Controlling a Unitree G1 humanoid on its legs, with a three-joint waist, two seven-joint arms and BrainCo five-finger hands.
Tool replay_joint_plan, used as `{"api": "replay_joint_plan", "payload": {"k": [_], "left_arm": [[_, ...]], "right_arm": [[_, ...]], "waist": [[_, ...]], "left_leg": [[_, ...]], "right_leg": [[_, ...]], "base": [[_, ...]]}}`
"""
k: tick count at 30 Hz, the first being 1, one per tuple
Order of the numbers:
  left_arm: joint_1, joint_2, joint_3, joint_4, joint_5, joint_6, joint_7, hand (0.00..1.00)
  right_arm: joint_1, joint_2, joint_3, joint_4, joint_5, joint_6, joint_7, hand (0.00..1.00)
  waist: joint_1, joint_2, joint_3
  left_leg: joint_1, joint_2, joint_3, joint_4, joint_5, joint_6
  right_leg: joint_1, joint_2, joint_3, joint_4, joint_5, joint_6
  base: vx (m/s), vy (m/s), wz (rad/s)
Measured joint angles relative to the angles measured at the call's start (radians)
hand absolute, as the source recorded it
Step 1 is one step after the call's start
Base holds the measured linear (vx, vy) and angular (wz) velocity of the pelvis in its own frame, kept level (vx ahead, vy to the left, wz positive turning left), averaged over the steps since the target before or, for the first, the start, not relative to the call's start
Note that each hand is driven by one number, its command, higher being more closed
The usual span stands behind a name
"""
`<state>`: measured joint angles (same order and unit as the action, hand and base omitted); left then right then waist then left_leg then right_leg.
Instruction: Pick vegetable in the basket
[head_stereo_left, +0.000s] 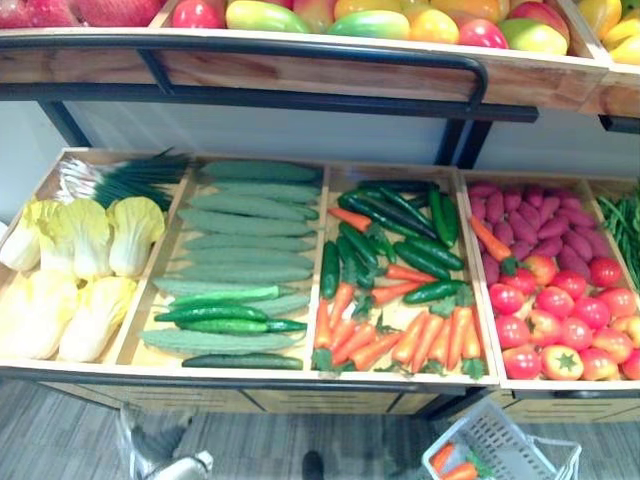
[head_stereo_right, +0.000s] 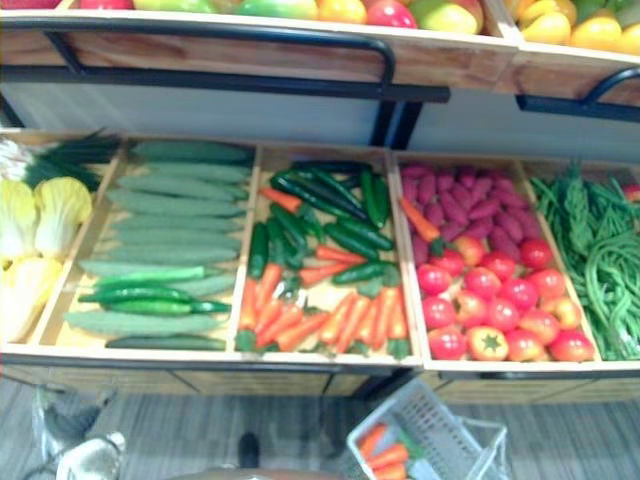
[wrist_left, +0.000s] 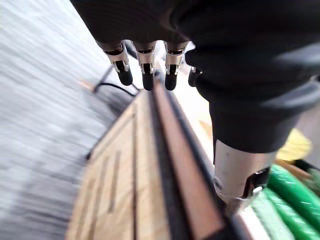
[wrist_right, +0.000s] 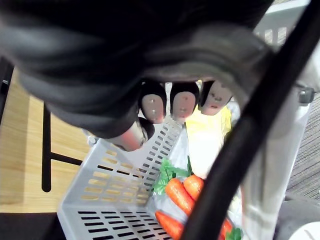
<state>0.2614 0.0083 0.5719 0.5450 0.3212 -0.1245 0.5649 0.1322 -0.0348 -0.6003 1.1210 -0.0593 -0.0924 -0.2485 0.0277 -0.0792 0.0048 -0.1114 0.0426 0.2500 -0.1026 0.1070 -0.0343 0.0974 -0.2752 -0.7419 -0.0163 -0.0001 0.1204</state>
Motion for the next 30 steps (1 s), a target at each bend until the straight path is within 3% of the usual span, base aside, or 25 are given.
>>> {"api": "replay_joint_plan", "payload": {"k": [4, 11, 25, 30], "left_arm": [[-0.002, -0.004, 0.116, 0.259, -0.098, 0.010, -0.025, 0.00], [0.003, 0.000, 0.113, 0.379, -0.099, 0.051, -0.070, 0.00], [-0.003, 0.040, -0.150, 0.453, -0.032, 0.058, -0.261, 0.00], [-0.003, 0.053, -0.222, 0.455, -0.022, 0.051, -0.292, 0.00]], "right_arm": [[0.001, 0.004, 0.004, -0.007, -0.001, 0.000, -0.005, 1.00], [-0.003, -0.006, 0.050, -0.007, -0.011, -0.002, -0.006, 1.00], [-0.014, -0.025, 0.089, -0.005, -0.032, 0.003, 0.011, 1.00], [-0.031, -0.026, 0.092, -0.005, -0.040, 0.006, 0.017, 1.00]], "waist": [[-0.006, -0.003, -0.001], [-0.013, 0.000, 0.000], [-0.033, 0.005, 0.011], [-0.051, 0.009, 0.019]], "left_leg": [[0.028, 0.005, 0.019, -0.001, -0.019, -0.013], [0.055, 0.019, 0.061, -0.001, -0.031, -0.023], [0.098, 0.021, 0.118, -0.001, -0.049, -0.034], [0.102, 0.022, 0.126, -0.001, -0.051, -0.035]], "right_leg": [[0.013, 0.000, 0.021, 0.000, -0.010, 0.002], [0.009, 0.006, 0.069, 0.002, -0.015, 0.005], [0.008, 0.006, 0.130, 0.004, -0.022, 0.005], [0.006, 0.006, 0.139, 0.004, -0.021, 0.006]], "base": [[0.05, -0.009, -0.13], [0.02, -0.012, -0.21], [0.03, -0.010, -0.13], [0.02, -0.014, -0.06]]}}
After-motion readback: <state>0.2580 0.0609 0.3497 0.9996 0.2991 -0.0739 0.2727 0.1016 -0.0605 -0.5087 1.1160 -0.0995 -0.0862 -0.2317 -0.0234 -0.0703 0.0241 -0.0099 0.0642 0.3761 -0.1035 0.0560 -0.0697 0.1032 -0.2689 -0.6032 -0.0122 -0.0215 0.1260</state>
